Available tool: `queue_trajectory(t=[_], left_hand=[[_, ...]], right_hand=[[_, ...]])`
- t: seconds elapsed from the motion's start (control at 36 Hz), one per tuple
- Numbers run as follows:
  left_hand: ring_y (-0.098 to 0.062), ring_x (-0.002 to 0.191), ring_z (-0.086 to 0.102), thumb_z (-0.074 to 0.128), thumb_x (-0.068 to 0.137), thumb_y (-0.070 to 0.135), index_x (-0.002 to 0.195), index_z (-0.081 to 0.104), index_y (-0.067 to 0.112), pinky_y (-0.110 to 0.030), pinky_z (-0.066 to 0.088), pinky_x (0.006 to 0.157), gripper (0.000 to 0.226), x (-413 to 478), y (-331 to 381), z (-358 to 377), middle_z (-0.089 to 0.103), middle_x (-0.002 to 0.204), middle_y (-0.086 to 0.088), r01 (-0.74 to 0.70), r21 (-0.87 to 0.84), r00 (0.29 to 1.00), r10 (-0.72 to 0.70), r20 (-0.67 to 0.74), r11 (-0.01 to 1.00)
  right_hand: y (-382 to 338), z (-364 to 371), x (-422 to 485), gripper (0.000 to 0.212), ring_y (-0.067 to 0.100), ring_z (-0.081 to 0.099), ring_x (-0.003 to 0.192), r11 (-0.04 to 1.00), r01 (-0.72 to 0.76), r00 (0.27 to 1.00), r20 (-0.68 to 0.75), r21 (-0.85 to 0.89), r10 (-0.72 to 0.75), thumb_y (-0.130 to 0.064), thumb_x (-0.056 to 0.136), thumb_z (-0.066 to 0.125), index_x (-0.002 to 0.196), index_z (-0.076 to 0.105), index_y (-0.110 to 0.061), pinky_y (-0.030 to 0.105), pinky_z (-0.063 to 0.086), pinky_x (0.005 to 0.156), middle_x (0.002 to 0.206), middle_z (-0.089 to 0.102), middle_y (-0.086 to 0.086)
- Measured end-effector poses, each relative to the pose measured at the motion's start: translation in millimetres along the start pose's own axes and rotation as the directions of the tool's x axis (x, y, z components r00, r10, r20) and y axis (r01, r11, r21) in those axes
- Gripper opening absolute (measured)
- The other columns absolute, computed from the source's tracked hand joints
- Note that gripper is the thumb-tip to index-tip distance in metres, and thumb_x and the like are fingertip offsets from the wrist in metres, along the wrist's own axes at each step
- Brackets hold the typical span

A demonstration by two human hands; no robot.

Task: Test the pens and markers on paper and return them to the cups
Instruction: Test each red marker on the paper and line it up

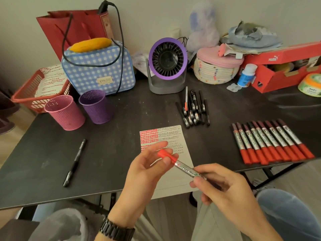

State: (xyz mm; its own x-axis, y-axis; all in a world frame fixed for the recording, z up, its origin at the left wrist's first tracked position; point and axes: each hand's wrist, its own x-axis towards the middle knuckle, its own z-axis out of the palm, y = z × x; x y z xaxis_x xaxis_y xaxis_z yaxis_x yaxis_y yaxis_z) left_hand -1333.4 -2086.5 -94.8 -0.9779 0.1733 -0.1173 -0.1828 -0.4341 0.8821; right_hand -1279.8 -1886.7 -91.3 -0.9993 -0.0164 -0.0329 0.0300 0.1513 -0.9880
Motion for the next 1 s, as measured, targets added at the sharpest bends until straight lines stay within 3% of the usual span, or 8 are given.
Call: queue_trajectory(t=[0.06,0.17,0.31,0.44,0.69,0.83,0.92,1.0], left_hand=[[-0.039,0.113,0.067,0.071,0.081,0.001,0.118,0.071,0.006,-0.036,0.056,0.092,0.037,1,-1,0,0.070,0.112,-0.019,0.012,-0.086,1.000,-0.011,0.008,0.996],[-0.036,0.114,0.067,0.070,0.082,0.003,0.120,0.072,0.010,-0.033,0.056,0.090,0.039,1,-4,-1,0.070,0.116,-0.016,0.014,-0.112,1.000,-0.011,0.027,0.994],[-0.036,0.115,0.067,0.071,0.083,0.009,0.125,0.071,0.015,-0.031,0.056,0.090,0.042,1,-3,-2,0.070,0.119,-0.013,0.024,-0.064,0.997,-0.019,0.077,0.998],[-0.036,0.115,0.067,0.065,0.088,0.004,0.127,0.069,0.013,-0.032,0.056,0.091,0.041,2,-1,-6,0.069,0.119,-0.013,0.034,-0.078,0.992,-0.024,0.126,0.996],[-0.036,0.119,0.064,0.058,0.095,-0.001,0.135,0.063,0.013,-0.032,0.054,0.093,0.043,7,-3,-13,0.067,0.127,-0.015,0.044,-0.015,0.981,-0.040,0.192,0.999],[-0.033,0.130,0.057,0.057,0.087,-0.001,0.144,0.054,0.019,-0.039,0.051,0.103,0.060,17,-1,-20,0.059,0.141,-0.013,0.099,-0.016,0.965,-0.092,0.244,0.995],[-0.032,0.129,0.058,0.060,0.080,0.015,0.135,0.063,0.016,-0.046,0.044,0.107,0.055,27,8,-20,0.061,0.140,-0.011,0.093,-0.160,0.985,-0.067,0.159,0.983],[-0.029,0.099,0.071,0.064,0.081,0.028,0.111,0.075,0.013,-0.040,0.055,0.085,0.035,35,12,-10,0.072,0.117,-0.010,0.084,-0.267,0.996,-0.077,0.037,0.960]], right_hand=[[5,7,-2,0.026,0.011,0.061,0.050,0.991,0.026,0.998,-0.046,-0.129,-0.032,-0.058,0.088,0.062,0.105,0.071,-0.040,0.021,0.050,0.054,0.079,0.077,0.000],[16,20,-6,0.032,0.010,0.054,0.050,0.959,0.043,0.997,-0.045,-0.280,-0.057,-0.061,0.101,0.045,0.101,0.069,-0.041,0.029,0.044,0.055,0.064,0.068,-0.005],[16,39,-13,0.036,0.005,0.040,0.049,0.996,-0.079,0.995,0.056,-0.039,0.081,-0.049,0.096,0.040,0.093,0.074,-0.039,0.019,0.034,0.051,0.053,0.048,-0.003],[13,51,-16,0.044,0.008,0.029,0.044,0.959,-0.216,0.976,0.052,0.183,0.210,-0.049,0.094,0.040,0.084,0.077,-0.028,0.021,0.026,0.044,0.054,0.036,-0.001],[13,61,-14,0.045,0.008,0.022,0.042,0.871,-0.328,0.943,0.079,0.365,0.322,-0.051,0.090,0.044,0.077,0.074,-0.020,0.021,0.021,0.040,0.053,0.030,-0.003],[15,63,-14,0.045,0.008,0.022,0.042,0.869,-0.324,0.941,0.036,0.373,0.335,-0.052,0.089,0.045,0.078,0.075,-0.019,0.021,0.021,0.040,0.053,0.031,-0.004],[17,65,-15,0.046,0.008,0.021,0.043,0.862,-0.334,0.938,0.050,0.381,0.342,-0.052,0.088,0.046,0.080,0.076,-0.018,0.022,0.020,0.041,0.053,0.030,-0.003],[18,70,-15,0.047,0.008,0.021,0.042,0.858,-0.344,0.936,0.066,0.381,0.346,-0.052,0.088,0.047,0.082,0.077,-0.016,0.021,0.021,0.040,0.052,0.031,-0.003]])
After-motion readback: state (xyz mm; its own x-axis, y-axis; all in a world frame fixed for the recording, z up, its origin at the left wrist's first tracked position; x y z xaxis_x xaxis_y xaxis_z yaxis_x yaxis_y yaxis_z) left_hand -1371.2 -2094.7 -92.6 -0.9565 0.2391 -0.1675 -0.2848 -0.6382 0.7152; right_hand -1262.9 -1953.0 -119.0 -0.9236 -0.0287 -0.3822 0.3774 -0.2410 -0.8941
